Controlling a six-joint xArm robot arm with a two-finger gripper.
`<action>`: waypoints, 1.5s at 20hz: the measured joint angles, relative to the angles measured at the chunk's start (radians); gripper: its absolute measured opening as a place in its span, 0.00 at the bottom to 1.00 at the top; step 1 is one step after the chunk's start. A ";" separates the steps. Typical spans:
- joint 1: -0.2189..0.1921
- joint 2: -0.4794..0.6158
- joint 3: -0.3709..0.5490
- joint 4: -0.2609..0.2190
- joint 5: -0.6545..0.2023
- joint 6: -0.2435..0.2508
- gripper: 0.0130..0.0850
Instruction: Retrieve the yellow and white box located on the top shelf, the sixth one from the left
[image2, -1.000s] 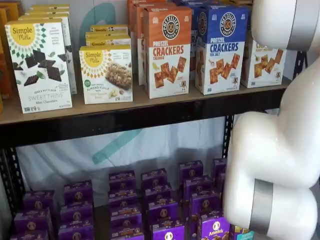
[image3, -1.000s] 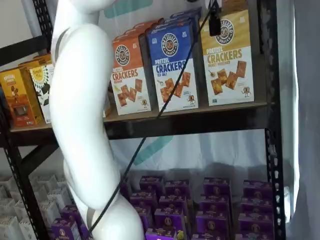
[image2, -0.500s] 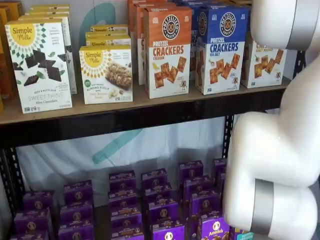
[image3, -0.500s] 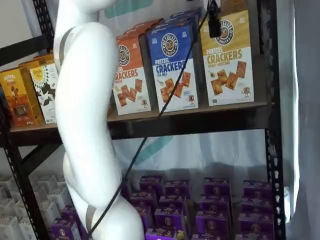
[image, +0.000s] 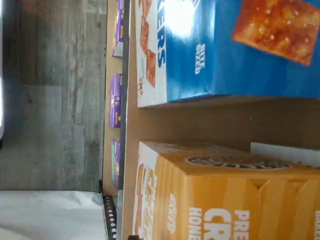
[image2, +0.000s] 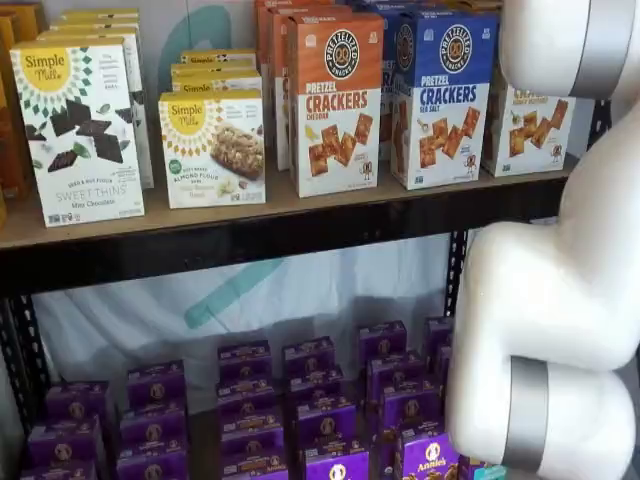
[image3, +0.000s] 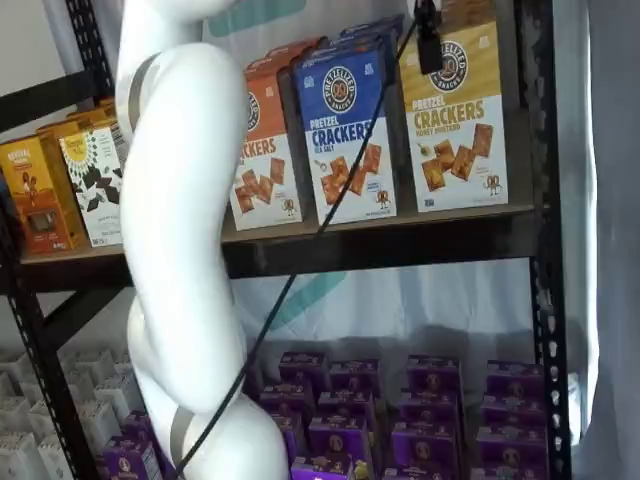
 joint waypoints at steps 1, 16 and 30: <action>0.001 -0.001 0.003 -0.004 0.000 0.000 1.00; -0.011 -0.015 0.039 0.008 -0.019 -0.010 0.94; -0.012 -0.015 0.040 0.014 -0.026 -0.009 0.67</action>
